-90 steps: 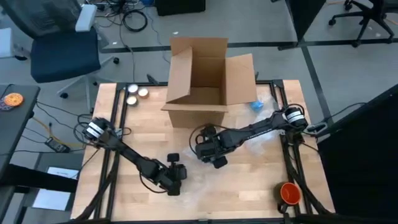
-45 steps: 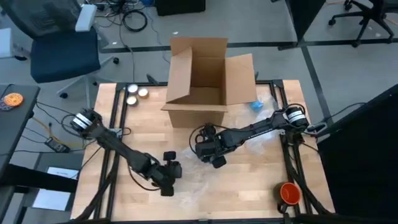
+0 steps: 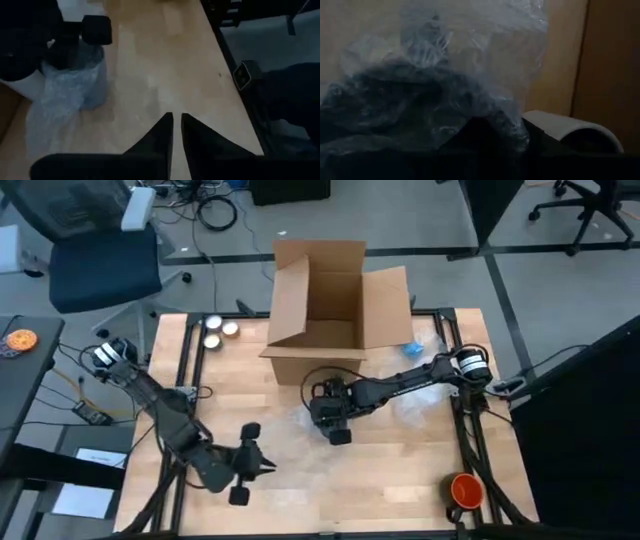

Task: Wrap mug
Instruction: Wrap the blue cup with the transparent bubble wrap

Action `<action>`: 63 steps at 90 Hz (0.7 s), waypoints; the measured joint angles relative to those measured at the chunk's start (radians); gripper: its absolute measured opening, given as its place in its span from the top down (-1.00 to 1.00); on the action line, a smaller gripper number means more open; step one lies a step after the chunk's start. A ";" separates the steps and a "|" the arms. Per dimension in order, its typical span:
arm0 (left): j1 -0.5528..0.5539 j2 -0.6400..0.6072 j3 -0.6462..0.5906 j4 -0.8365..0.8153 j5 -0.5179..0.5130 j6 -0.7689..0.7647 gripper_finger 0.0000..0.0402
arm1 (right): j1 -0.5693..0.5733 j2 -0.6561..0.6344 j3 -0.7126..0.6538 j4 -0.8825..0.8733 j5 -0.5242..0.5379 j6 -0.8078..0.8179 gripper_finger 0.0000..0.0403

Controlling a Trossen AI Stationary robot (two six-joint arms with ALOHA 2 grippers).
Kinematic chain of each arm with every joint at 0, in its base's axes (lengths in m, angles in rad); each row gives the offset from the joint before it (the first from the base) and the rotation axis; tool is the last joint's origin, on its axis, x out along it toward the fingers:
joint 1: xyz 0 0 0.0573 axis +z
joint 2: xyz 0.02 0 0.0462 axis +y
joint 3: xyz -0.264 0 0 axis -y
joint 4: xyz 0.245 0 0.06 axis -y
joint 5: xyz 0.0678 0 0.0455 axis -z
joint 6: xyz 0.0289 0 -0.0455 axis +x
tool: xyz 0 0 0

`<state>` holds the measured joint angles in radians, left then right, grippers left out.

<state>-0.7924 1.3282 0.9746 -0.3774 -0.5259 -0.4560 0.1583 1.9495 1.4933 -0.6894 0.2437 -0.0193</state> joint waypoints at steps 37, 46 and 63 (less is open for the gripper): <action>-0.015 0.004 -0.082 0.010 0.001 -0.116 0.89 | 0.009 -0.003 0.134 -0.093 0.033 0.003 0.43; -0.015 0.004 -0.088 -0.068 0.076 -0.223 0.89 | 0.020 -0.003 0.184 -0.153 0.060 0.023 0.35; -0.057 0.015 -0.088 -0.221 0.206 -0.382 0.89 | 0.075 -0.003 0.272 -0.187 0.076 0.085 0.24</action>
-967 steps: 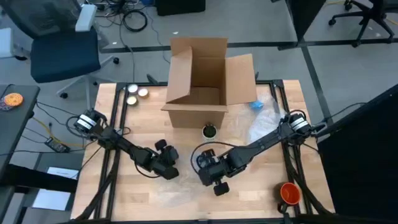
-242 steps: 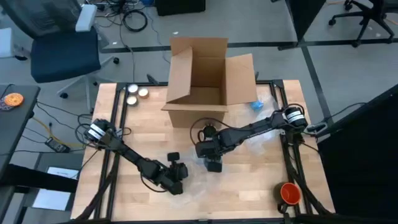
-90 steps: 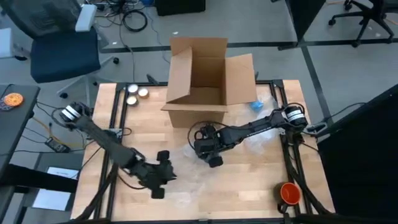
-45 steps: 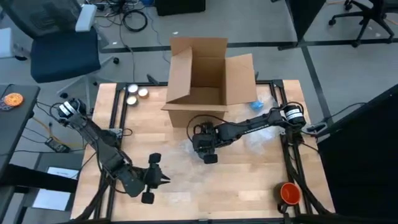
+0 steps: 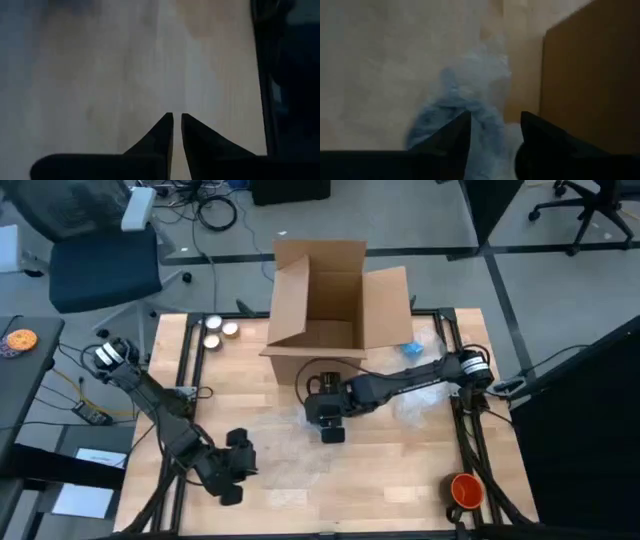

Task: Wrap mug
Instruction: Wrap the blue cup with the transparent bubble wrap

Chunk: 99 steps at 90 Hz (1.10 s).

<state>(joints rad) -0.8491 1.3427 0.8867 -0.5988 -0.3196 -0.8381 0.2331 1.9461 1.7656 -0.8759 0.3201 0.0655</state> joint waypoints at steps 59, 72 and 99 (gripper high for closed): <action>-0.070 0.257 0.000 -0.195 -0.096 0.367 0.44 | 0.367 0.000 0.029 0.089 0.328 0.346 0.16; -0.070 0.257 -0.005 -0.176 -0.098 0.365 0.28 | 0.403 0.000 0.029 0.064 0.421 0.383 0.16; -0.045 0.280 -0.063 -0.089 -0.109 0.409 0.21 | 0.426 0.000 0.029 0.057 0.437 0.440 0.16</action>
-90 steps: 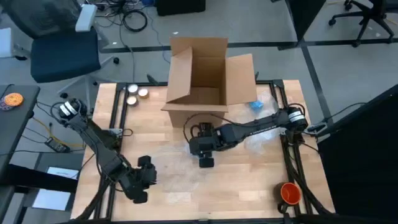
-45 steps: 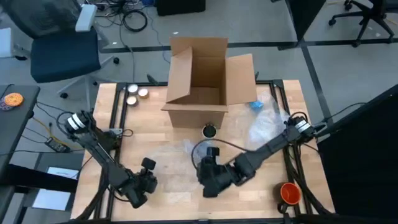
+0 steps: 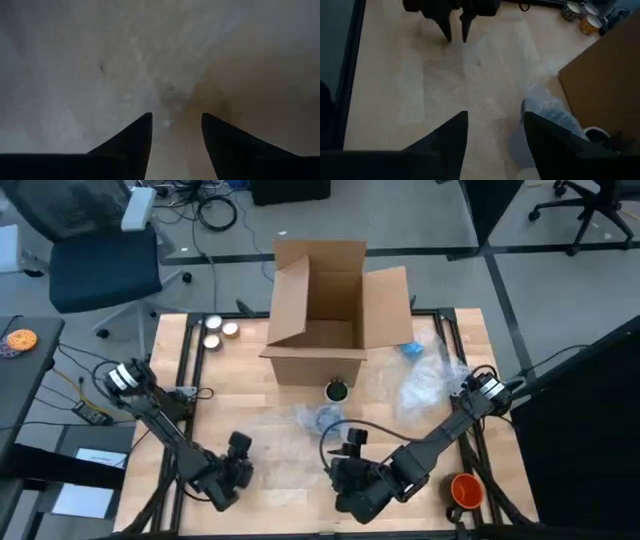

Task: Wrap mug
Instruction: Wrap the blue cup with the transparent bubble wrap

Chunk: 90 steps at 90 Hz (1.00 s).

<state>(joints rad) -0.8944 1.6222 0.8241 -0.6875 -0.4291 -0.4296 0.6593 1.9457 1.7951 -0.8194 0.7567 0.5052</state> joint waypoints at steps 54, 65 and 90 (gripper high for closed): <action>0.094 0.006 0.004 0.116 -0.175 0.086 0.37 | -0.015 -0.001 0.000 0.002 0.002 -0.005 0.16; 0.114 0.006 0.006 0.212 -0.175 0.097 0.65 | -0.015 -0.001 0.000 0.002 0.002 0.008 0.16; 0.141 0.006 0.115 0.304 -0.219 0.142 0.99 | -0.015 -0.001 0.000 0.002 0.001 0.015 0.16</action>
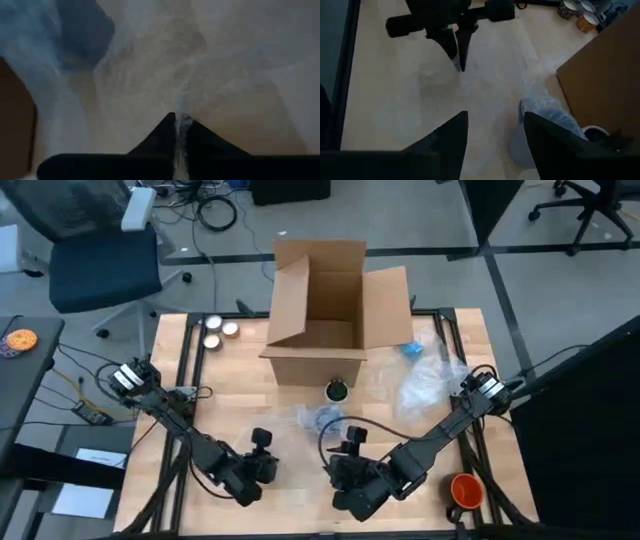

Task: Wrap mug
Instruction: Wrap the blue cup with the transparent bubble wrap

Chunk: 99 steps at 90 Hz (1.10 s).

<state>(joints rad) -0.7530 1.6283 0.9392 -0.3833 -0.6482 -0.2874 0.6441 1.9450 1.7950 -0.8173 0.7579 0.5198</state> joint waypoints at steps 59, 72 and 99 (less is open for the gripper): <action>0.090 0.000 0.088 0.341 -0.116 -0.036 1.00 | -0.002 0.000 -0.084 -0.048 -0.014 0.092 0.16; 0.122 0.000 0.088 0.393 -0.114 -0.069 1.00 | -0.002 0.000 -0.084 -0.122 -0.020 0.153 0.16; 0.172 0.000 0.088 0.401 -0.099 -0.141 1.00 | 0.003 0.000 -0.084 -0.344 -0.090 0.376 0.16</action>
<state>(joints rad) -0.5812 1.6279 1.0275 0.0177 -0.7471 -0.4288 0.6476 1.9450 1.7107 -1.1614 0.6678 0.8962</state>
